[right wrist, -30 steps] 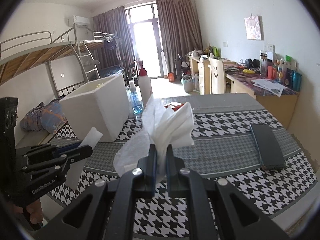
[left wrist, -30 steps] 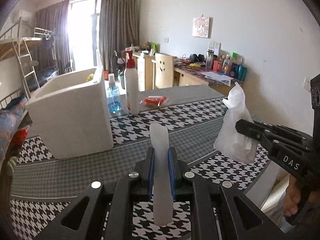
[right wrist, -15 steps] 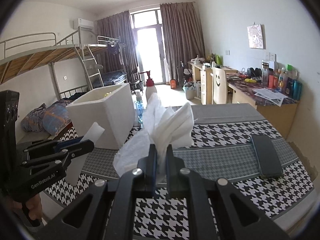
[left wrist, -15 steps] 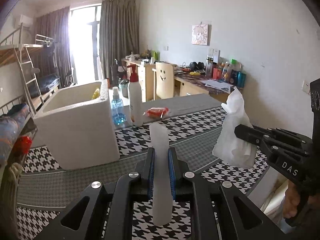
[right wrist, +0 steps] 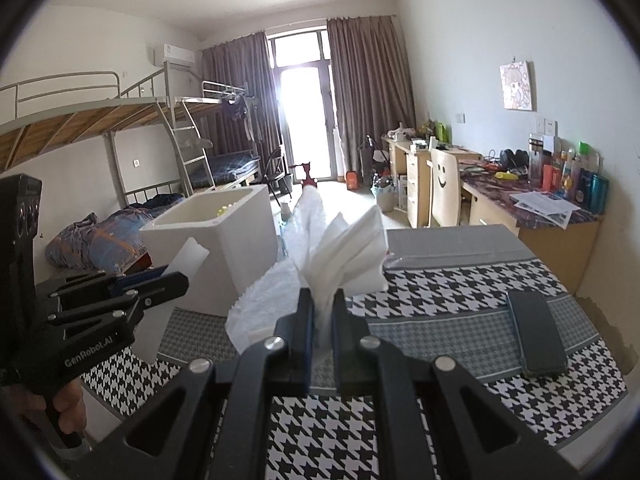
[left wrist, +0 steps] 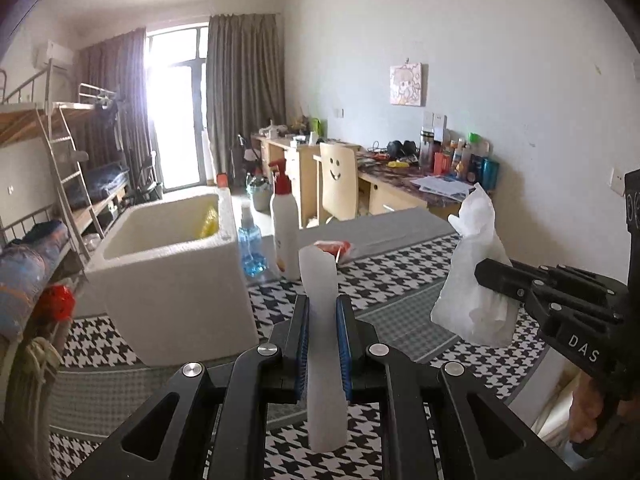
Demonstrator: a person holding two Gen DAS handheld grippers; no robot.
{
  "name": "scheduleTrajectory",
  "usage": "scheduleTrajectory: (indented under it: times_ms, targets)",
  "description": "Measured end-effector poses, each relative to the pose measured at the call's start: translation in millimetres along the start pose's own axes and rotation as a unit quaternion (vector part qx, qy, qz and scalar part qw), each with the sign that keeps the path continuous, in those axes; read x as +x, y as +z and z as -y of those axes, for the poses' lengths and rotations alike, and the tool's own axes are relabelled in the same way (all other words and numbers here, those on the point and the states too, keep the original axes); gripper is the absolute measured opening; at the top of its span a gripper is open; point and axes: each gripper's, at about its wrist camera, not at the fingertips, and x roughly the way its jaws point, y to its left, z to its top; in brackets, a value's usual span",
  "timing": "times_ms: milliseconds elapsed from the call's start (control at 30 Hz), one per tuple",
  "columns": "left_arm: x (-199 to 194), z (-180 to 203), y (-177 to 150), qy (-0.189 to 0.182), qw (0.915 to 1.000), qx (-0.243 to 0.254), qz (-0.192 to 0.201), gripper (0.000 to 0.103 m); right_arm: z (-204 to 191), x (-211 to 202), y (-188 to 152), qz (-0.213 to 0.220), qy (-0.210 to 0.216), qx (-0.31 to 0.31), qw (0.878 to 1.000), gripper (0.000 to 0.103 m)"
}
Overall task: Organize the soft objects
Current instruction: 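Carry the white roll and white cloth in both tools toward the foam box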
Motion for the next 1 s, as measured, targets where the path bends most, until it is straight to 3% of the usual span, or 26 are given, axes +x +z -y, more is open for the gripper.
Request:
scheduleTrajectory:
  times_ms: [1000]
  targets:
    - [5.6,-28.8,36.7,0.043,0.9985,0.000,0.033,0.014,-12.6,16.8,34.4,0.022,0.029,-0.018,0.999,0.011]
